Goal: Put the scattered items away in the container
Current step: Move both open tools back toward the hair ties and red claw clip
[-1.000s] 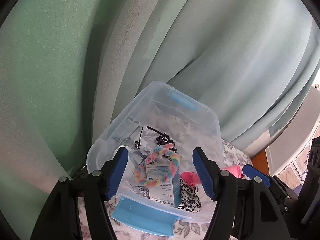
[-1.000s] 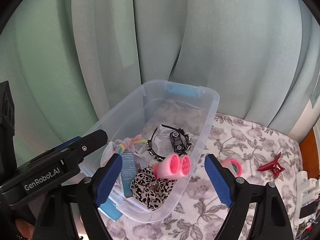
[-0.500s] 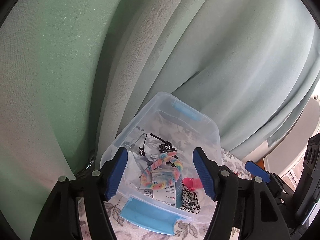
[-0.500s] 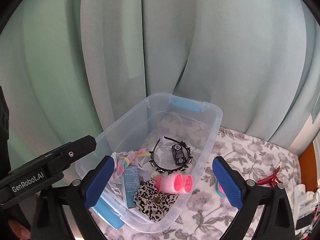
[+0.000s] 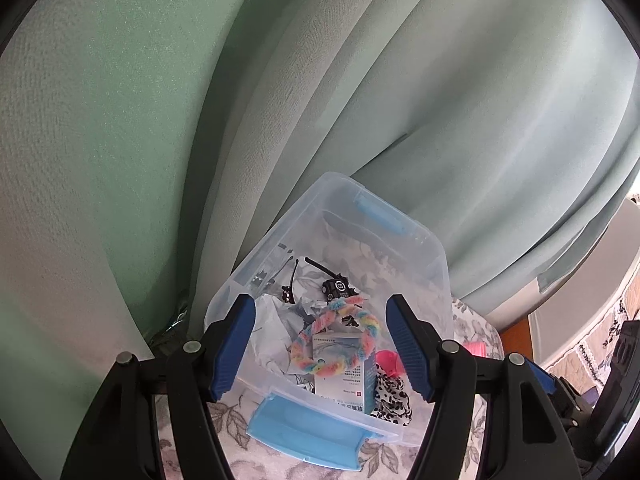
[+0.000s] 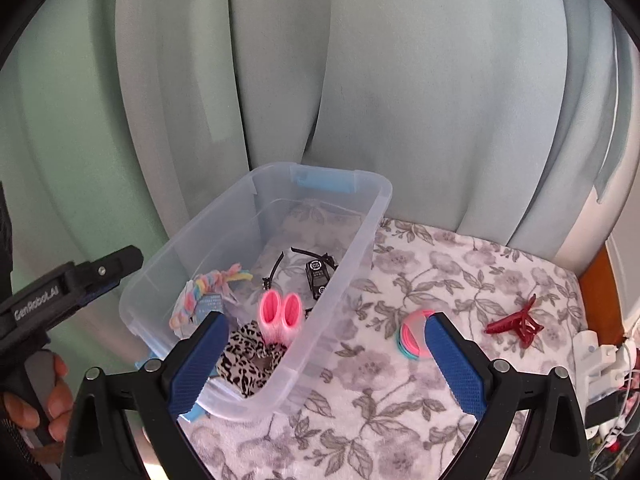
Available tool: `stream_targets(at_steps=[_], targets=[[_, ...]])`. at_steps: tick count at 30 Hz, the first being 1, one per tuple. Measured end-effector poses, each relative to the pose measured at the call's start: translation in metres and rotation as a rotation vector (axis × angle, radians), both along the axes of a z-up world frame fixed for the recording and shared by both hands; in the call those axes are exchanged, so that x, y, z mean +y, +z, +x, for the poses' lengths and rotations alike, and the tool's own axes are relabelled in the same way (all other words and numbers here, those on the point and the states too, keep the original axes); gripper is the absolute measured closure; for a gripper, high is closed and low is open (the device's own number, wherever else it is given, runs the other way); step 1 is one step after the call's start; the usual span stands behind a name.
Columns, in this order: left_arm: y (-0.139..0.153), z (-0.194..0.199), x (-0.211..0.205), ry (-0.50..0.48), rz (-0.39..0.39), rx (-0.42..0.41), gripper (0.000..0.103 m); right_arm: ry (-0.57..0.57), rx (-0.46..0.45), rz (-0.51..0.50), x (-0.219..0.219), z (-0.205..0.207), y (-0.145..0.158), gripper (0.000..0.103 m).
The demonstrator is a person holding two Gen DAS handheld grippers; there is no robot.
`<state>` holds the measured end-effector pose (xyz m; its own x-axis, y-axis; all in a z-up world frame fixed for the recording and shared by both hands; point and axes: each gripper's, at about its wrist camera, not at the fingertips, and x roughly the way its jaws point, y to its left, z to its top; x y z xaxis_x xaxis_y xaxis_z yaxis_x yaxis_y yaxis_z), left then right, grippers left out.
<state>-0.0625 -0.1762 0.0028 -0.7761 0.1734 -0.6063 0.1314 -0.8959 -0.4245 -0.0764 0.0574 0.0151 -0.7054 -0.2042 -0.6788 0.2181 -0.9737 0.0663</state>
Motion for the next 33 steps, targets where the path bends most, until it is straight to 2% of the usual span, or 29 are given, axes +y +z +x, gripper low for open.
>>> stream_targets(at_steps=[3,6,18,25,33], targets=[[-0.003,-0.002,0.001,-0.007,0.005,-0.008,0.034,-0.008,-0.016,0.050,-0.001,0.002,-0.009,0.003],[-0.005,-0.002,0.001,-0.013,0.005,-0.011,0.034,-0.034,-0.041,0.048,0.002,-0.004,-0.014,0.003],[-0.007,-0.004,-0.003,-0.001,0.000,-0.022,0.034,-0.026,0.005,0.094,-0.009,-0.030,-0.009,0.003],[-0.005,-0.006,0.000,-0.008,-0.011,-0.028,0.034,-0.004,0.047,0.086,-0.016,-0.041,0.005,0.003],[0.006,-0.001,0.016,-0.047,-0.044,-0.007,0.034,-0.051,0.069,0.033,0.007,-0.025,0.017,0.003]])
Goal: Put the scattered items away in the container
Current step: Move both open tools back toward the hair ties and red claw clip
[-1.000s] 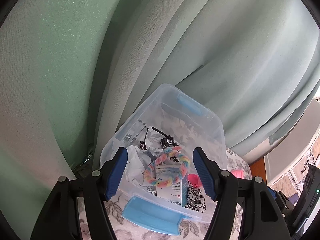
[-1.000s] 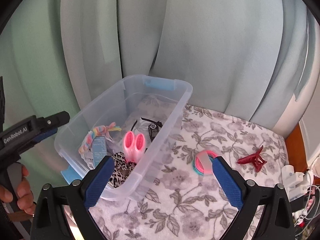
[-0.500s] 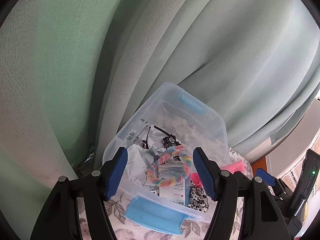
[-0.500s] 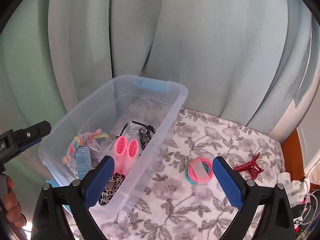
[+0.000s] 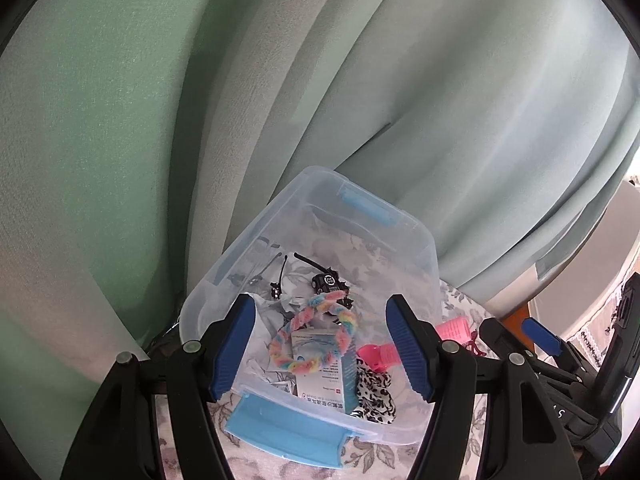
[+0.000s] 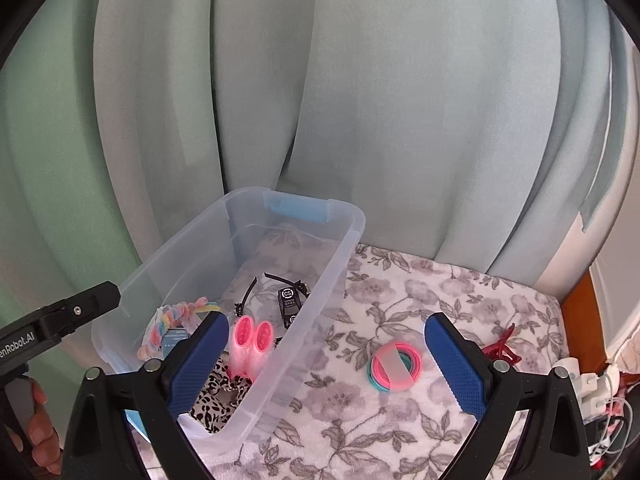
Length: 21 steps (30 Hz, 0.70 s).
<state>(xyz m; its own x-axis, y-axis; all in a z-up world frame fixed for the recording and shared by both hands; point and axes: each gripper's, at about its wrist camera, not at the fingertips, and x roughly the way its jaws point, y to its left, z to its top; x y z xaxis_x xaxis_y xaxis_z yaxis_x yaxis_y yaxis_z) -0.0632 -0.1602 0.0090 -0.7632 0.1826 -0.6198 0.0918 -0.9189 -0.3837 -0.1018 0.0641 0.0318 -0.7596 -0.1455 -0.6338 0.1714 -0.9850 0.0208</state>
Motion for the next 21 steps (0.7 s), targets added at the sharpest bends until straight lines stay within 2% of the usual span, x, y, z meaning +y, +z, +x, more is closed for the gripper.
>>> stream_targets(at_steps=[11,21], targets=[[0.030,0.018,0.054,-0.098,-0.090,0.044,0.034,-0.049,0.030,-0.082,0.046,0.040,0.010,0.003],[0.054,0.041,0.129,-0.208,-0.187,0.091,0.034,-0.140,0.092,-0.178,0.113,0.084,0.021,0.003]])
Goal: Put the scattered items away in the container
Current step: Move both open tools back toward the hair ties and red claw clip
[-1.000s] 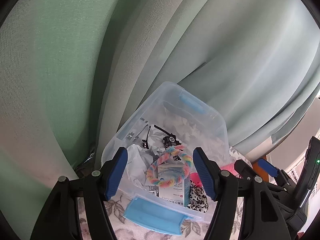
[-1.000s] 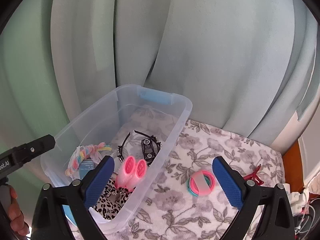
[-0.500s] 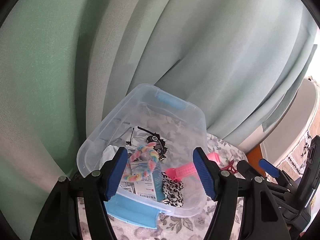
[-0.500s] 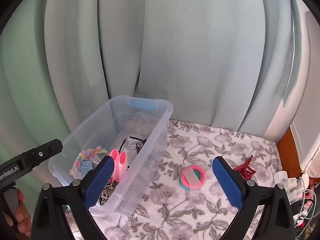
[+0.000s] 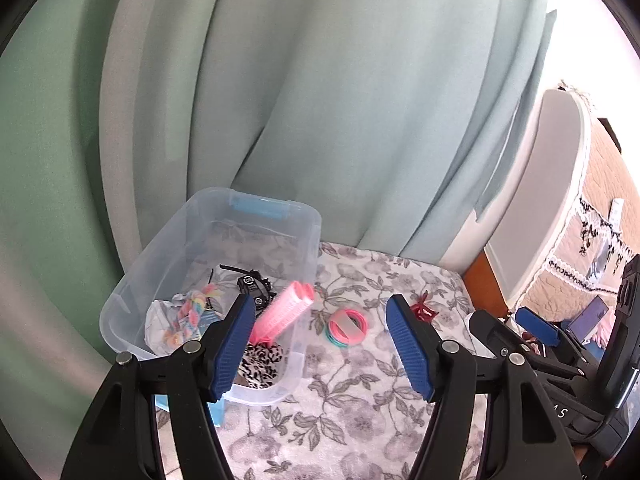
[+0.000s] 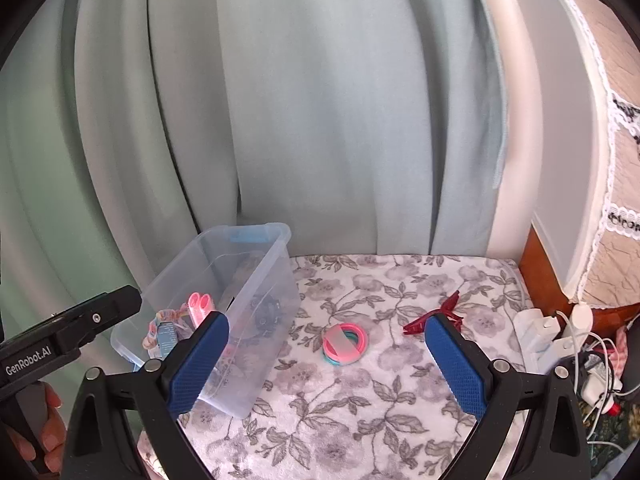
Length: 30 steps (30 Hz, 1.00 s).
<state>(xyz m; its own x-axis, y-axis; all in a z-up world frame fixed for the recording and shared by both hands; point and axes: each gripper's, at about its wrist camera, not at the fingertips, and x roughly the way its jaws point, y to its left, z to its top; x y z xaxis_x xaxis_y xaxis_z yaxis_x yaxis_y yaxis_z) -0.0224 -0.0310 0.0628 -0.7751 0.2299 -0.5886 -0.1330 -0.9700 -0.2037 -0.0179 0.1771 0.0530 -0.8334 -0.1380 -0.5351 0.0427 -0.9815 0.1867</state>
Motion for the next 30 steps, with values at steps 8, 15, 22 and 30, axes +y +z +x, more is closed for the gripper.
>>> stream_targets(at_steps=[8,15,22,30], targets=[[-0.005,0.010,0.060,-0.104,-0.049,-0.022,0.034,-0.111,0.013,-0.064,0.060,0.030,-0.003,0.003],[-0.024,0.010,0.100,-0.175,-0.096,-0.069,0.034,-0.168,-0.017,-0.109,0.094,0.042,-0.022,0.003],[-0.055,-0.004,0.114,-0.179,-0.123,-0.155,0.034,-0.182,-0.067,-0.128,0.111,0.037,-0.044,0.003],[-0.103,-0.032,0.124,-0.164,-0.138,-0.262,0.034,-0.174,-0.177,-0.134,0.116,0.014,-0.089,0.003]])
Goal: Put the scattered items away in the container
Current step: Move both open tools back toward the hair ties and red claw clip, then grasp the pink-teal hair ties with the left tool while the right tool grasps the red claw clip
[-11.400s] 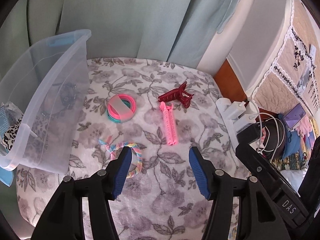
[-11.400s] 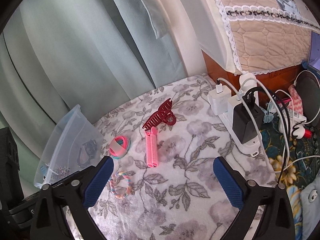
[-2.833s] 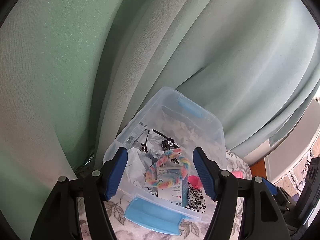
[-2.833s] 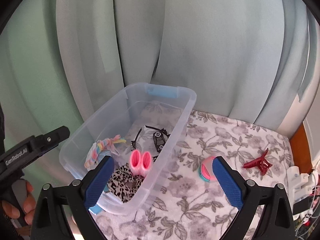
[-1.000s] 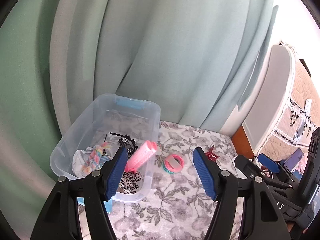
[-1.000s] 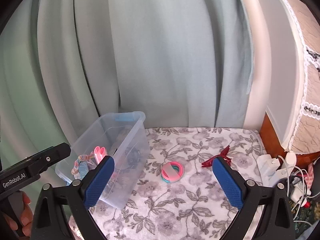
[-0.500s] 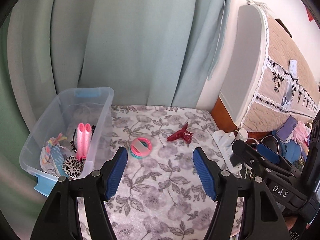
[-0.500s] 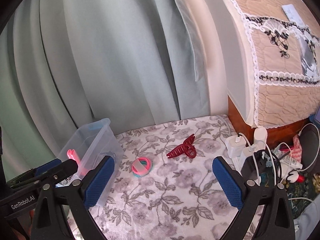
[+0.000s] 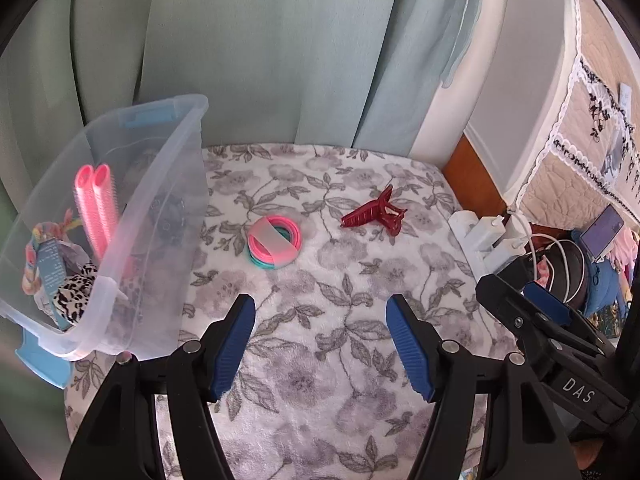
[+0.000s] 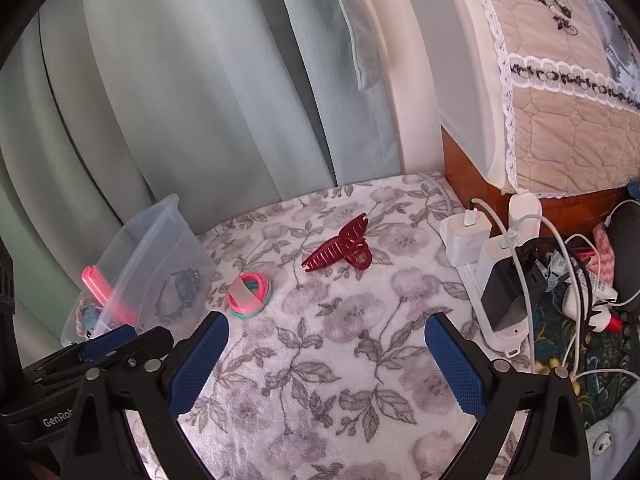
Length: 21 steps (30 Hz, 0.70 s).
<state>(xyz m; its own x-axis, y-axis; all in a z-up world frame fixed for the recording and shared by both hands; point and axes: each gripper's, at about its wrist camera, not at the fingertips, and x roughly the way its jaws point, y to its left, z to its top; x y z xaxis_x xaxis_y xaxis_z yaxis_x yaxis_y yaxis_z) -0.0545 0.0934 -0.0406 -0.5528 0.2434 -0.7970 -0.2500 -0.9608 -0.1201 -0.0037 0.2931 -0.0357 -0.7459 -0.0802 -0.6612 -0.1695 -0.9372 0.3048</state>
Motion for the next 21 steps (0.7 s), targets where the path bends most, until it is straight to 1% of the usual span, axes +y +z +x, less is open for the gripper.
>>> stream_targets(at_steps=[4,8,14,21], targets=[[-0.025,-0.020,0.006,0.016,-0.010,-0.042,0.034,0.009,-0.067,0.005,0.002,-0.018,-0.025,0.003],[-0.045,-0.041,0.009,0.046,-0.018,-0.055,0.034,0.011,-0.112,0.010,0.005,-0.036,-0.046,0.003],[-0.075,-0.073,0.009,0.089,-0.032,-0.083,0.034,0.033,-0.148,0.020,0.003,-0.069,-0.070,0.003],[-0.105,-0.107,0.004,0.131,-0.039,-0.096,0.034,0.043,-0.161,0.034,0.001,-0.109,-0.093,0.003]])
